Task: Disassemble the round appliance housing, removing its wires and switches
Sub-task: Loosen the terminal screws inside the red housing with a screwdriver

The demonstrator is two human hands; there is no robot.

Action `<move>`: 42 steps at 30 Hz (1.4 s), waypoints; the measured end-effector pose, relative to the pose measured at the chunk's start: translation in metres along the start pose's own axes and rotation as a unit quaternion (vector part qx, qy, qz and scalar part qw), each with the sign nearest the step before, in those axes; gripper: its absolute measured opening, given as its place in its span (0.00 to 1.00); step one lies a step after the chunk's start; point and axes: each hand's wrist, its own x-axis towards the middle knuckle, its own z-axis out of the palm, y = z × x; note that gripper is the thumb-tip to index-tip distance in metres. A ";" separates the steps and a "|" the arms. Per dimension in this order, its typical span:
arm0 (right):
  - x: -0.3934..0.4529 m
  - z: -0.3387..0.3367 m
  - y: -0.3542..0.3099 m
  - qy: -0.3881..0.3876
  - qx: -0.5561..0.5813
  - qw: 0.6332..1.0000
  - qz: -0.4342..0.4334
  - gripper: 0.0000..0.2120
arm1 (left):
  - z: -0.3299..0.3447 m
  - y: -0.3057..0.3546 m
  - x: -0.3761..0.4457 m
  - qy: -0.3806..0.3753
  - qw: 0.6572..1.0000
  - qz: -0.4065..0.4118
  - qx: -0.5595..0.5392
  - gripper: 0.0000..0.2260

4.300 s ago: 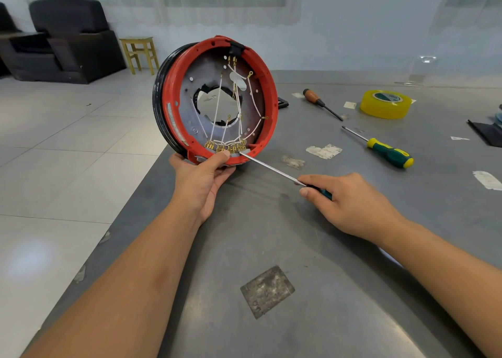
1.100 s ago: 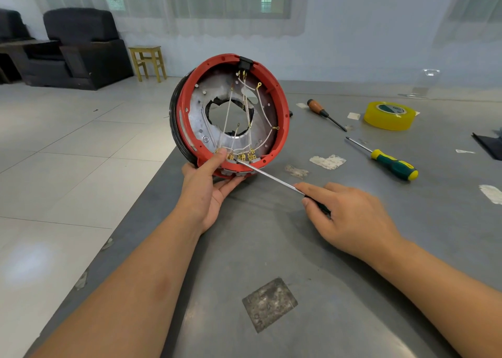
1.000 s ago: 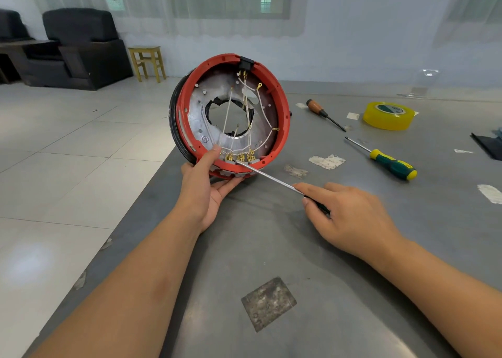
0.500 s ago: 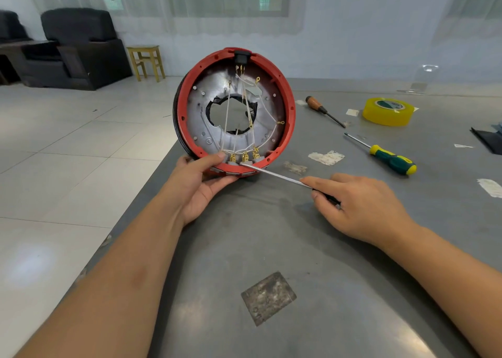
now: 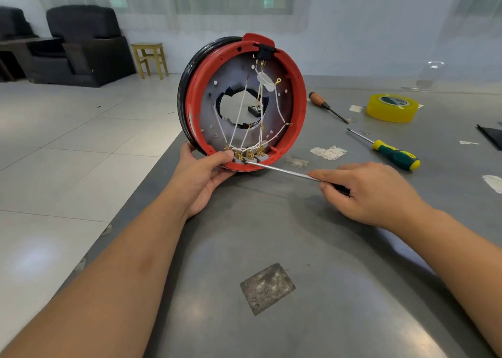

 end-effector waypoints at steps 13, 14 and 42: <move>0.002 0.003 0.016 -0.058 0.083 0.995 -0.004 0.17 | 0.005 -0.002 -0.005 -0.009 1.000 0.003 0.025 0.29; 0.001 0.007 0.015 -0.048 0.094 0.994 -0.002 0.16 | 0.005 -0.002 -0.005 -0.008 1.000 0.003 0.019 0.29; 0.004 0.014 -0.031 -0.053 0.282 0.949 0.133 0.14 | 0.018 -0.001 -0.007 0.085 0.993 -0.004 -0.078 0.28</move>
